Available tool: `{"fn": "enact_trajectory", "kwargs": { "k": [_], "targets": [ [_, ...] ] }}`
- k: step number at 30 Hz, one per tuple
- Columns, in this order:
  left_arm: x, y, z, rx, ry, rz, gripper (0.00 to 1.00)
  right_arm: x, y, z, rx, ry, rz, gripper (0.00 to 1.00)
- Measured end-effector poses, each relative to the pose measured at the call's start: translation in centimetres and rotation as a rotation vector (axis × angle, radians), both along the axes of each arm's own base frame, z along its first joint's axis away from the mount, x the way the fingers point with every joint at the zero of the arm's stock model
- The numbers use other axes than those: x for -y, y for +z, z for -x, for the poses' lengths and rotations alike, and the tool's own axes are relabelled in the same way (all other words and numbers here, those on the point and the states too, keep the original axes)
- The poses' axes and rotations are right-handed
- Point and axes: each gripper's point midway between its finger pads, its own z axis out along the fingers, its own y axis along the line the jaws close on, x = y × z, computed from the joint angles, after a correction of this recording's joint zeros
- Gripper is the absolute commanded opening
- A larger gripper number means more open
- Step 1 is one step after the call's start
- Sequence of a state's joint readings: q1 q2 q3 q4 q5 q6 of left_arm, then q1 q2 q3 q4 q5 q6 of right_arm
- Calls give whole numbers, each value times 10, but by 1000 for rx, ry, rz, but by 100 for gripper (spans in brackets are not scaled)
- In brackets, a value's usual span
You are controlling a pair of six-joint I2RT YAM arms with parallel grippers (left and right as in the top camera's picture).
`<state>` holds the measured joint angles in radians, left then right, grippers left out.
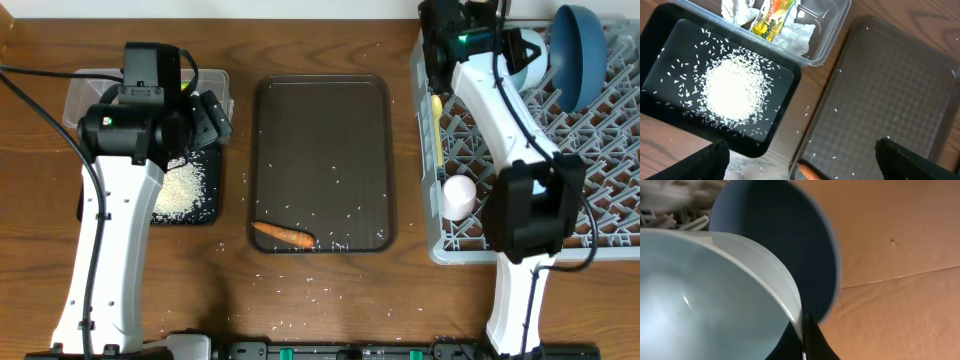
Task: Sort waste into correct bins and load items into the dishwasher rack
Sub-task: 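Place the bowl tilted in the back of the rack with the right gripper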
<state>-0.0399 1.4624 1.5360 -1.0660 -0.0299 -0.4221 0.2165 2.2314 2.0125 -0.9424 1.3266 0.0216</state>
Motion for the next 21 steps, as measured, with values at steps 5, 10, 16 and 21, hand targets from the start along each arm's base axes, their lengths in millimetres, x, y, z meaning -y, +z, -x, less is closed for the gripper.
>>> {"fn": "enact_trajectory", "kwargs": {
  "k": [5,10,16,21],
  "targets": [
    [0,0,0,0,0,0,95,11,-11,-6,-13,-10,-13,1],
    [0,0,0,1,0,0,95,5,-25,-10,-61,33,-85,1],
    [0,0,0,0,0,0,95,-1,-35,-10,-97,63,-133,1],
    [0,0,0,0,0,0,95,-3,-36,-9,-109,68,-134,1]
  ]
}}
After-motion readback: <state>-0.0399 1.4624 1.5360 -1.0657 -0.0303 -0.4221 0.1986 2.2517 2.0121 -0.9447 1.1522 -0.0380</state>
